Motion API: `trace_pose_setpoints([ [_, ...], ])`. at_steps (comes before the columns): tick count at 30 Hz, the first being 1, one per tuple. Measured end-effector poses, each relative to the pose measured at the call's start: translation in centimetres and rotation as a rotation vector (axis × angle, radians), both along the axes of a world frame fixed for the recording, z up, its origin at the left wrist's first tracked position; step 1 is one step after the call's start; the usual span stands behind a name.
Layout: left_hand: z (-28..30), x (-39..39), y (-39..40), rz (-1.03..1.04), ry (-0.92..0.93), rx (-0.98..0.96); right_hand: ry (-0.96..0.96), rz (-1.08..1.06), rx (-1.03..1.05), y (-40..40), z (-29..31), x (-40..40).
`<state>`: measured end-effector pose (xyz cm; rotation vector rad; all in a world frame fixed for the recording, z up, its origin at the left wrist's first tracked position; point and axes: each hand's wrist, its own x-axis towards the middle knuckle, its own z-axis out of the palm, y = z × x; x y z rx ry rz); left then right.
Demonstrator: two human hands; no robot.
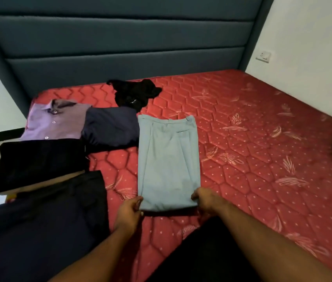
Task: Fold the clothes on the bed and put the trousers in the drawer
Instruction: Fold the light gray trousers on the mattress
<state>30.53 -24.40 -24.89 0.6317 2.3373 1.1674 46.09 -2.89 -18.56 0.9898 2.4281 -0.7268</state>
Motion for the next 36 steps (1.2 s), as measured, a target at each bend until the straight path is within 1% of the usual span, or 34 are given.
trace_pose_setpoints([
  [2, 0.4, -1.0, 0.3, -0.131, 0.2, -0.151, 0.012, 0.087, 0.188, -0.1, 0.8, -0.5],
  [3, 0.8, -1.4, 0.3, -0.173, 0.274, -0.185, 0.018, 0.121, 0.273, -0.1, 1.0, -0.6],
  [4, 1.0, -1.8, 0.3, -0.208, 0.336, -0.178, 0.018, 0.14, 0.351, -0.4, 1.3, -0.6],
  [7, 2.6, -2.5, -0.1, -0.336, 0.485, -0.063, 0.03, 0.172, 0.498, -0.5, 3.1, -0.1],
  [10, 6.1, -2.7, -1.3, -0.483, 0.596, 0.172, 0.184, 0.277, 0.535, -0.6, 6.2, 1.4],
  [11, 7.6, -2.6, -2.0, -0.494, 0.594, 0.264, 0.272, 0.315, 0.49, -0.6, 7.4, 2.2],
  [12, 9.0, -2.3, -2.8, -0.486, 0.578, 0.347, 0.378, 0.324, 0.374, -0.8, 8.8, 3.0],
  [14, 11.6, -1.2, -4.3, -0.447, 0.486, 0.49, 0.545, 0.232, 0.02, -1.9, 11.9, 4.9],
  [16, 13.7, 0.3, -5.5, -0.41, 0.325, 0.655, 0.676, 0.143, -0.236, -3.0, 14.7, 6.2],
  [18, 15.0, 1.3, -5.6, -0.325, 0.196, 0.754, 0.81, 0.094, -0.359, -3.2, 15.7, 6.2],
  [19, 15.1, 1.4, -5.0, -0.253, 0.163, 0.763, 0.877, 0.056, -0.374, -2.8, 15.4, 5.7],
  [21, 14.5, 0.7, -2.9, -0.133, 0.154, 0.723, 0.967, -0.08, -0.378, -1.5, 13.8, 3.8],
  [25, 10.2, -4.6, 4.8, 0.01, 0.121, 0.539, 0.983, -0.439, -0.425, 3.3, 7.3, -2.1],
  [28, 6.7, -9.1, 11.4, 0.112, 0.088, 0.351, 0.98, -0.65, -0.302, 7.0, 2.3, -7.1],
  [30, 4.7, -11.3, 14.3, 0.191, 0.013, 0.175, 0.87, -0.671, -0.17, 8.8, 0.1, -9.1],
  [31, 3.5, -12.2, 14.9, 0.232, -0.033, 0.075, 0.792, -0.663, -0.105, 9.4, -0.8, -9.3],
  [33, 0.7, -13.2, 14.3, 0.32, -0.157, -0.104, 0.647, -0.737, 0.019, 10.2, -2.9, -8.3],
  [34, -0.9, -13.2, 13.4, 0.337, -0.219, -0.134, 0.595, -0.796, 0.054, 10.1, -4.2, -7.2],
  [36, -2.7, -11.8, 11.0, 0.29, -0.304, -0.101, 0.534, -0.903, 0.062, 9.0, -6.1, -5.0],
])
